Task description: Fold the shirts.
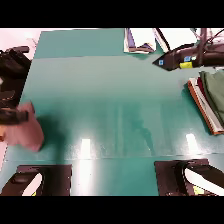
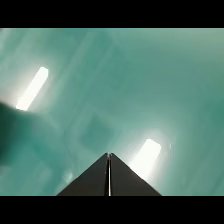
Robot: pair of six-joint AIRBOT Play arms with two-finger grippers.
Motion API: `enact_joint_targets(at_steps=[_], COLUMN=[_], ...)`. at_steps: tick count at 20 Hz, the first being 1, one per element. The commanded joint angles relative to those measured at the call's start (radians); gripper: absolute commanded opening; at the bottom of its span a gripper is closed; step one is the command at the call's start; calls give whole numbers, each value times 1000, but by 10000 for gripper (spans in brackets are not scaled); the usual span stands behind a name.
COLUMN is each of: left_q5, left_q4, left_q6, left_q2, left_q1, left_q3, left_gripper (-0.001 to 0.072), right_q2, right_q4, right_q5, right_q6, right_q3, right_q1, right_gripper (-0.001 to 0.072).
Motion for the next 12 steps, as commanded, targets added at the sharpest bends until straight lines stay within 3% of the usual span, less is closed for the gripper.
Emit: enact_joint_targets(at_steps=[1,4,7,12], left_q5=[-18,-19,5,62], left_q4=[-43,-47,-49,-132], left_q6=[11,12,25,35], left_q2=[-14,-83,-222,-515], left_q1=[-156,-320,-474,-701], left_q3=[351,558,695,747], left_gripper=[22,22,22,24], right_q2=[16,15,14,14], right_q4=[-3,-8,-109,-239], right_q5=[-13,-23,-24,-16], right_q6=[5,21,66,120], right_q3=[129,247,354,463], right_q1=[-1,-1,-1,-1], right_gripper=[16,15,16,15])
